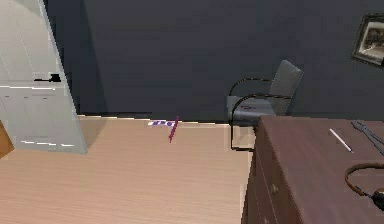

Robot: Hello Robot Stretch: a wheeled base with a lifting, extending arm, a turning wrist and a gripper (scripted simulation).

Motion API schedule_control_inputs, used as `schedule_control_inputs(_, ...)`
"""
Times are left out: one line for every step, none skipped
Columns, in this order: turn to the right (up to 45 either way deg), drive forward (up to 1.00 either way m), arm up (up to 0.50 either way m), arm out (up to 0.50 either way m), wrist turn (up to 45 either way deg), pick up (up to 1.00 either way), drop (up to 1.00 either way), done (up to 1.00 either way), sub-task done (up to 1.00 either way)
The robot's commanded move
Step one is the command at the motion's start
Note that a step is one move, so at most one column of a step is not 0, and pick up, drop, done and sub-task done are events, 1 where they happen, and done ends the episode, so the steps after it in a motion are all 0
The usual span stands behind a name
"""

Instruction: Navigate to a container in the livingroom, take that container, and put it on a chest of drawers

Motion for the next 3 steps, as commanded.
schedule_control_inputs(0.0,0.00,0.00,0.00,45.0,0.00,0.00,0.00,0.00)
schedule_control_inputs(0.0,0.00,0.00,0.00,45.0,0.00,0.00,0.00,0.00)
schedule_control_inputs(0.0,0.00,0.00,0.00,9.0,0.00,0.00,0.00,0.00)
